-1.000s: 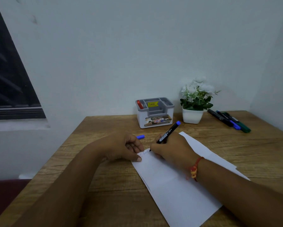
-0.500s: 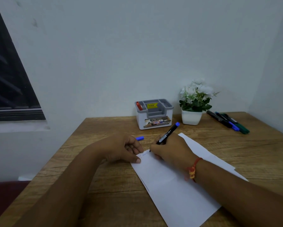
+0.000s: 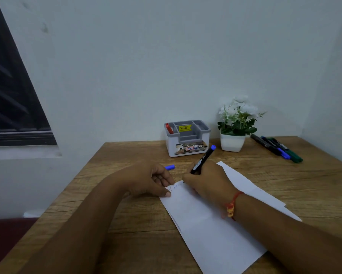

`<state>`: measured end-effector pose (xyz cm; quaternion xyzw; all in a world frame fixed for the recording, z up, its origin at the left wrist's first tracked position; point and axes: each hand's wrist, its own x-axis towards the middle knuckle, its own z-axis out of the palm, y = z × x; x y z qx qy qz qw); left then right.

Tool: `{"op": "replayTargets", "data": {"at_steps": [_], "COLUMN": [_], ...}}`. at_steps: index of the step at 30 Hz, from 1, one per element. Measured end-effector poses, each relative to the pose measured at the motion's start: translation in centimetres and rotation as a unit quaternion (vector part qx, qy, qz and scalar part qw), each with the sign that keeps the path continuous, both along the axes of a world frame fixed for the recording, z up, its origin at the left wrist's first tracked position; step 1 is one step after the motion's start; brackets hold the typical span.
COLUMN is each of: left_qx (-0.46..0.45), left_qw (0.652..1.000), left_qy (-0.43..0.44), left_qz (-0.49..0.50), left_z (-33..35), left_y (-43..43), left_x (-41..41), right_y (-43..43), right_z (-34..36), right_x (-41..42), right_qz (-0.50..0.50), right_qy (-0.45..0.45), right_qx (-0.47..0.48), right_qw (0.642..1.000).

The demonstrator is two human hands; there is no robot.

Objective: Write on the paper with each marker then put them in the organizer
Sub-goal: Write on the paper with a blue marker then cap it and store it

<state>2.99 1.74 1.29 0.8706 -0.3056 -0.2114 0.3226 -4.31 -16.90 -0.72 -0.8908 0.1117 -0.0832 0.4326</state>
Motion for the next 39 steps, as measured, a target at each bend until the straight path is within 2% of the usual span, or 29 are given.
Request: {"op": "replayTargets", "data": {"at_steps": [5, 9, 12, 15, 17, 20, 25, 33, 39], "left_qx": [0.007, 0.017, -0.013, -0.073, -0.063, -0.003, 0.043, -0.109, -0.156], "left_qw": [1.0, 1.0, 1.0, 0.979, 0.959, 0.957, 0.962, 0.949, 0.948], "left_qy": [-0.003, -0.005, -0.014, -0.124, -0.2, -0.236, -0.229, -0.233, -0.221], "left_qz": [0.001, -0.004, 0.02, 0.144, 0.191, 0.17, 0.145, 0.185, 0.169], "left_z": [0.1, 0.2, 0.2, -0.3, -0.7, -1.3, -1.6, -1.0, -0.7], "left_y": [-0.2, 0.1, -0.2, -1.0, -1.3, -1.6, -2.2, -1.9, -2.2], "left_x": [-0.1, 0.0, -0.4, -0.2, 0.1, 0.5, 1.1, 0.4, -0.1], "right_y": [-0.2, -0.8, -1.1, -1.2, -1.3, -1.5, -2.1, -2.0, -2.0], "right_z": [0.1, 0.5, 1.0, 1.6, 1.9, 2.0, 1.9, 2.8, 2.9], "right_x": [-0.1, -0.4, -0.7, -0.6, -0.5, -0.6, -1.3, -1.5, -1.5], "right_qz": [-0.006, -0.006, -0.005, -0.024, -0.034, -0.028, -0.009, -0.017, -0.004], "right_qy": [0.007, -0.028, -0.055, -0.037, -0.019, -0.024, -0.069, -0.104, -0.123], "right_qx": [0.03, 0.197, 0.24, 0.297, 0.334, 0.332, 0.279, 0.364, 0.381], "right_qw": [0.999, 0.98, 0.969, 0.954, 0.942, 0.943, 0.958, 0.925, 0.916]}}
